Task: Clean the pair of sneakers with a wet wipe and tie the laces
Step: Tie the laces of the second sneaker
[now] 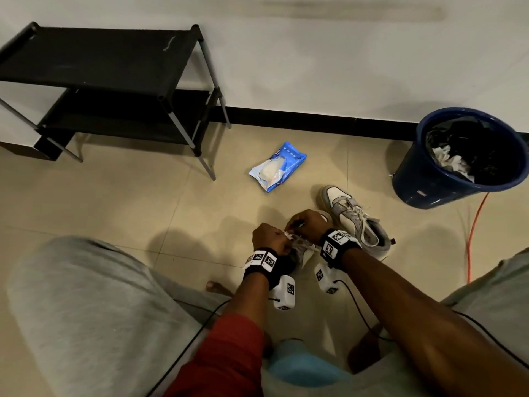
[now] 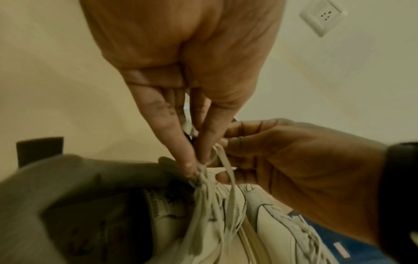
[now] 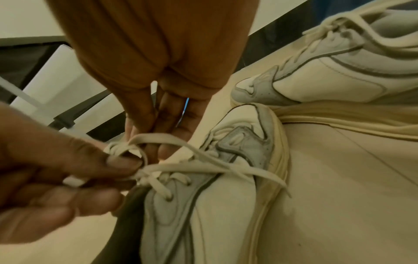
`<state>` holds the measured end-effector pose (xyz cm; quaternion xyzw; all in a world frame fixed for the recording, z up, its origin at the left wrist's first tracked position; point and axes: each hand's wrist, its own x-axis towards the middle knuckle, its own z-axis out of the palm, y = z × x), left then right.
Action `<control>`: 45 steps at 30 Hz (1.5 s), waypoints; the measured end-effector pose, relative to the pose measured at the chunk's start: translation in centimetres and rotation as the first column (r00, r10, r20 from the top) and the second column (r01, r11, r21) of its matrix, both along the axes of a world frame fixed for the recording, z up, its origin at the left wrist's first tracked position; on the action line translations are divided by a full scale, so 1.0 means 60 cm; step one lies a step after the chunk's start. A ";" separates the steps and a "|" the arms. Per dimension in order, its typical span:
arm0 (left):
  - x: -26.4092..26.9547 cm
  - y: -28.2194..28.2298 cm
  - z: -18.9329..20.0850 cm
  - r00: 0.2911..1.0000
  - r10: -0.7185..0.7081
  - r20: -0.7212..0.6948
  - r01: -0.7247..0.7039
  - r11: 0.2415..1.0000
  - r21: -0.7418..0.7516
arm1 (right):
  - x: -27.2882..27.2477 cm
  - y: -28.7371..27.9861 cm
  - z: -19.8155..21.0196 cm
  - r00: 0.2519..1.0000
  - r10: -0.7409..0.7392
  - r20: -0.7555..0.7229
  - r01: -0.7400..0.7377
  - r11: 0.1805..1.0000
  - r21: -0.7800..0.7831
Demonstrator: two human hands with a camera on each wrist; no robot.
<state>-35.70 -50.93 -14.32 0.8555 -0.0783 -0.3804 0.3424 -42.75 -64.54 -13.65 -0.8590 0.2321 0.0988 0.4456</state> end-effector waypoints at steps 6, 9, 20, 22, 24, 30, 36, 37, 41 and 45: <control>-0.043 -0.003 0.015 0.948 -0.042 0.316 -0.002 0.990 0.139 | 0.008 0.022 -0.031 0.991 -0.116 -0.059 0.114 0.992 -0.049; -0.049 0.000 0.000 0.930 -0.017 0.368 -0.016 0.996 0.085 | 0.005 0.016 -0.036 0.984 -0.166 -0.070 0.166 0.986 -0.010; -0.026 -0.014 0.008 0.979 -0.085 0.185 0.076 0.996 0.053 | -0.013 -0.001 0.005 0.948 -0.220 -0.228 0.222 0.975 -0.019; -0.011 -0.021 0.020 0.999 -0.034 0.033 0.032 0.998 0.056 | -0.027 0.001 0.021 0.902 -0.394 -0.180 0.372 0.917 -0.141; -0.007 -0.019 0.023 0.984 -0.009 -0.180 0.007 1.000 -0.013 | -0.052 0.016 0.043 0.830 -0.531 -0.171 0.498 0.844 -0.200; -0.038 -0.017 0.013 0.698 0.235 -0.676 -0.413 0.904 -0.112 | -0.084 0.069 0.028 0.768 -0.626 -0.137 0.639 0.763 0.099; -0.026 -0.001 0.014 0.765 0.110 -0.635 -0.318 0.921 -0.224 | -0.090 0.056 0.030 0.853 -0.522 0.006 0.520 0.852 0.057; -0.022 0.002 0.014 0.810 0.048 -0.584 -0.231 0.942 -0.244 | -0.092 0.051 0.028 0.863 -0.505 -0.024 0.505 0.862 0.029; 0.006 0.007 0.010 0.946 -0.146 -0.291 0.072 0.965 -0.252 | -0.101 0.049 0.030 0.891 -0.441 -0.108 0.416 0.889 -0.194; 0.026 0.009 -0.018 0.964 -0.265 0.024 0.265 0.964 -0.013 | -0.120 0.041 0.019 0.845 -0.506 -0.172 0.448 0.847 -0.286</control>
